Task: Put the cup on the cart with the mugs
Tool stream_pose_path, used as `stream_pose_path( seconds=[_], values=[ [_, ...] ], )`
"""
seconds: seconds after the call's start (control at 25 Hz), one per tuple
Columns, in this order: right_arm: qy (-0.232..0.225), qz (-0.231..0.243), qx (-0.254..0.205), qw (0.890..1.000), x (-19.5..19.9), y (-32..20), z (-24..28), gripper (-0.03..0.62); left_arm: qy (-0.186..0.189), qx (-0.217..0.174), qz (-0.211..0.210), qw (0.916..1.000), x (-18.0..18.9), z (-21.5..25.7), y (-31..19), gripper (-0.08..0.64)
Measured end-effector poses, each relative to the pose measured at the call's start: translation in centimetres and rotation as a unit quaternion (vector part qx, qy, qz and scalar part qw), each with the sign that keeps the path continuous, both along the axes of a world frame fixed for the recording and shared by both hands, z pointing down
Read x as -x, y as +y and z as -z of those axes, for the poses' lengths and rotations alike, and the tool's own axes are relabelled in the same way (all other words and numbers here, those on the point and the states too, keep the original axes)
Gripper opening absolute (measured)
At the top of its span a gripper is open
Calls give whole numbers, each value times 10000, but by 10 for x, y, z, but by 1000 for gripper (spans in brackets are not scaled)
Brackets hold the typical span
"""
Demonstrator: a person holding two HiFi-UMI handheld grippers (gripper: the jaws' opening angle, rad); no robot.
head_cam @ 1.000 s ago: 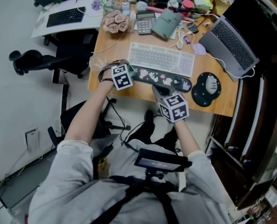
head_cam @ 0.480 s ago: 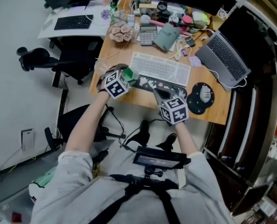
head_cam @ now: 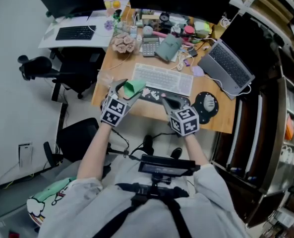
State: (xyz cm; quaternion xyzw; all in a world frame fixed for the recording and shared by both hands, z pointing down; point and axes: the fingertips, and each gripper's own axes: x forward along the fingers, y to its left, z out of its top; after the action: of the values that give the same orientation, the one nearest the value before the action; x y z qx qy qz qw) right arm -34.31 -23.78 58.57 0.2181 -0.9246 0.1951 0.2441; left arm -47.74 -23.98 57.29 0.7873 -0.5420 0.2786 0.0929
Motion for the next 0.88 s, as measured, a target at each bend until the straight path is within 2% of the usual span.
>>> stream_pose_path(
  seconds=[0.08, 0.2, 0.36, 0.48, 0.72, 0.88],
  values=[
    [-66, -123, -40, 9999, -7, 0, 4, -6, 225, -255, 178, 9993, -4, 10, 5, 327],
    [-178, -318, -90, 9993, -19, 1, 11, -6, 344, -508, 222, 9979, -12, 21, 10, 327],
    [-315, -683, -165, 9970, -41, 1, 21, -6, 345, -630, -53, 9974, -30, 35, 9, 327],
    [-407, -1130, -247, 9925, -69, 2, 28, -6, 399, -698, -428, 9958, -55, 46, 2, 327],
    [-377, -2311, -470, 9711, -161, 12, 46, -6, 584, -720, -1402, 9858, -135, 58, -13, 327],
    [-266, -3124, -610, 9476, -241, 29, 57, -6, 715, -663, -2045, 9740, -200, 65, -14, 327]
  ],
)
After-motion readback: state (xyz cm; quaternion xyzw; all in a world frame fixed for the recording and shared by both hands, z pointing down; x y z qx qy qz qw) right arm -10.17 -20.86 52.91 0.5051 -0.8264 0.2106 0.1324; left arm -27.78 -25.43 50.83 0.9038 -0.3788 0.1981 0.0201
